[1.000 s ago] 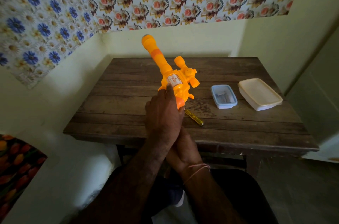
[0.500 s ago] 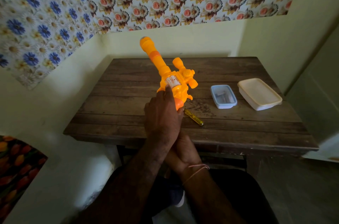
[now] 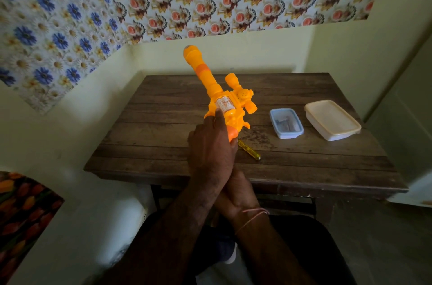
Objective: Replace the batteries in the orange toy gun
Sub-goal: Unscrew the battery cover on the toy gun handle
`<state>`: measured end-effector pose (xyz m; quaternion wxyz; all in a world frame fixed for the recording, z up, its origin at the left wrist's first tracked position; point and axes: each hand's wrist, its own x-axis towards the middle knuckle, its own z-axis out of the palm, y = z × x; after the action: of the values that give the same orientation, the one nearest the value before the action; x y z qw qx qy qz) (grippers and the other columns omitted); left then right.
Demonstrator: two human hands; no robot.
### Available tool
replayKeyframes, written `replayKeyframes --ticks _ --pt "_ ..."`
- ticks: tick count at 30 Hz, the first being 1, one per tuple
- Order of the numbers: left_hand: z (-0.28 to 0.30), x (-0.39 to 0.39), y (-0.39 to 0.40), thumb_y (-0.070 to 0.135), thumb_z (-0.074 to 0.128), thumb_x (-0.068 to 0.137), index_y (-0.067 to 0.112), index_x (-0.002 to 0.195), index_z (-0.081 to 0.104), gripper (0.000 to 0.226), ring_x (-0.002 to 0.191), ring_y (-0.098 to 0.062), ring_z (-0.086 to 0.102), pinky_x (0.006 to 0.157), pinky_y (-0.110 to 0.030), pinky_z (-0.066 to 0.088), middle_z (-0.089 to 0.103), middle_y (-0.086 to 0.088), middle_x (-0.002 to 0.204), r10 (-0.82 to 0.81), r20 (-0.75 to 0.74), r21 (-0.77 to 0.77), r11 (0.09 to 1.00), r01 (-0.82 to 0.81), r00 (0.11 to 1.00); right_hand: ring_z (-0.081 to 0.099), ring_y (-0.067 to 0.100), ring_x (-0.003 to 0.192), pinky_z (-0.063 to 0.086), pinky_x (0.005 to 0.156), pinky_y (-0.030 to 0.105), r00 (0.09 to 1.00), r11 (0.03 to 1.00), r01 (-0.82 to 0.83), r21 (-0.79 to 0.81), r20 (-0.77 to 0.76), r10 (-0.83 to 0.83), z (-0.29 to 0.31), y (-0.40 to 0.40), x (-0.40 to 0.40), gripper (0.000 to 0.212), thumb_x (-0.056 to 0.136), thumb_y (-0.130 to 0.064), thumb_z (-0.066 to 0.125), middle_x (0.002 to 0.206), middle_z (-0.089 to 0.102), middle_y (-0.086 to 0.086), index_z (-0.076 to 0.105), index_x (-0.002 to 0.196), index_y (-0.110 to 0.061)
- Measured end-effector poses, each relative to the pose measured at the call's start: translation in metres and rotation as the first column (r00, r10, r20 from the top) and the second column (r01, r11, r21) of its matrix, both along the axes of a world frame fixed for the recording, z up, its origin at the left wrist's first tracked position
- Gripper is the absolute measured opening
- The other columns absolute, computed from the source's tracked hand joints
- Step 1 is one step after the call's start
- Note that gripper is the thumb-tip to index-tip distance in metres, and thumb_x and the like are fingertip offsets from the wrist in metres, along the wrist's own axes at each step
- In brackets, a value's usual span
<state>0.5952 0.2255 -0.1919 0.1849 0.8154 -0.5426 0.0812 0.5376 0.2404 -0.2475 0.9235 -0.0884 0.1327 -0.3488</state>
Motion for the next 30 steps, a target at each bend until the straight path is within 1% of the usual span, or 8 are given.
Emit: replayKeyframes --ticks 9,11,14,17,20,23,25,30 --pt "0.008 0.006 -0.005 0.046 0.064 0.088 0.012 0.150 0.031 0.077 0.121 -0.032 0.051 0.095 -0.044 0.041 0.049 -0.012 0.139 0.026 0.012 -0.010 1.000 -0.026 1.000 0.047 0.034 0.121 0.033 0.107 0.046 0.998 0.994 0.052 -0.097 -0.028 -0.055 -0.008 -0.001 0.004 0.044 0.095 -0.011 0.047 0.136 0.045 0.025 0.045 0.137 0.000" --pt "0.006 0.006 -0.004 0.045 0.064 0.088 0.012 0.150 0.032 0.078 0.121 -0.032 0.051 0.095 -0.044 0.041 0.049 -0.012 0.139 0.018 0.011 -0.012 1.000 -0.018 1.000 0.046 0.035 0.122 0.031 0.108 0.048 0.998 0.992 0.048 -0.117 -0.045 -0.054 -0.012 -0.004 0.006 0.050 0.091 -0.013 0.055 0.140 0.042 0.026 0.043 0.138 -0.001" --pt "0.005 0.007 -0.003 0.044 0.064 0.089 0.012 0.150 0.031 0.077 0.120 -0.032 0.052 0.095 -0.044 0.040 0.050 -0.013 0.138 0.026 -0.006 -0.011 1.000 -0.026 1.000 0.040 0.039 0.130 0.024 0.115 0.051 0.997 0.991 0.065 -0.115 -0.029 -0.069 -0.013 -0.004 0.008 0.076 0.073 -0.019 0.079 0.144 0.039 0.027 0.044 0.138 -0.001" --pt "0.005 0.005 -0.003 0.045 0.064 0.089 0.012 0.150 0.031 0.077 0.120 -0.031 0.052 0.095 -0.044 0.041 0.050 -0.013 0.137 0.024 -0.009 -0.009 1.000 -0.024 1.000 0.043 0.039 0.127 0.025 0.114 0.051 0.996 0.990 0.086 -0.108 -0.025 -0.090 -0.013 -0.005 0.008 0.080 0.066 -0.019 0.084 0.141 0.043 0.027 0.048 0.135 -0.002" --pt "0.004 0.004 -0.003 0.045 0.063 0.089 0.012 0.150 0.031 0.076 0.118 -0.032 0.053 0.094 -0.044 0.042 0.051 -0.013 0.136 0.012 0.007 -0.015 1.000 -0.012 1.000 0.048 0.037 0.121 0.030 0.110 0.050 0.996 0.993 0.073 -0.089 -0.038 -0.077 -0.012 -0.005 0.007 0.068 0.075 -0.017 0.076 0.138 0.046 0.027 0.049 0.135 -0.002" --pt "0.004 0.005 -0.003 0.046 0.062 0.090 0.012 0.151 0.030 0.077 0.119 -0.031 0.052 0.095 -0.044 0.042 0.050 -0.012 0.137 0.016 0.010 -0.008 1.000 -0.015 1.000 0.049 0.038 0.119 0.032 0.108 0.050 0.994 0.996 0.079 -0.049 -0.069 -0.082 -0.011 -0.004 0.007 0.046 0.091 -0.012 0.051 0.136 0.047 0.028 0.047 0.135 0.001" --pt "0.003 0.006 -0.002 0.046 0.062 0.090 0.012 0.151 0.029 0.077 0.120 -0.031 0.051 0.096 -0.043 0.041 0.049 -0.012 0.138 0.019 0.009 -0.010 1.000 -0.019 1.000 0.053 0.037 0.114 0.037 0.103 0.048 0.992 0.996 0.083 -0.039 -0.095 -0.087 -0.010 -0.004 0.006 0.039 0.096 -0.010 0.043 0.132 0.050 0.028 0.048 0.133 0.003" --pt "0.003 0.004 0.000 0.045 0.062 0.090 0.012 0.151 0.030 0.077 0.120 -0.030 0.052 0.096 -0.043 0.041 0.049 -0.012 0.138 0.016 0.002 -0.022 1.000 -0.016 1.000 0.056 0.035 0.107 0.039 0.099 0.047 0.987 0.994 0.091 -0.060 -0.129 -0.098 -0.007 -0.003 0.005 0.036 0.095 -0.010 0.044 0.123 0.056 0.026 0.054 0.127 0.003"
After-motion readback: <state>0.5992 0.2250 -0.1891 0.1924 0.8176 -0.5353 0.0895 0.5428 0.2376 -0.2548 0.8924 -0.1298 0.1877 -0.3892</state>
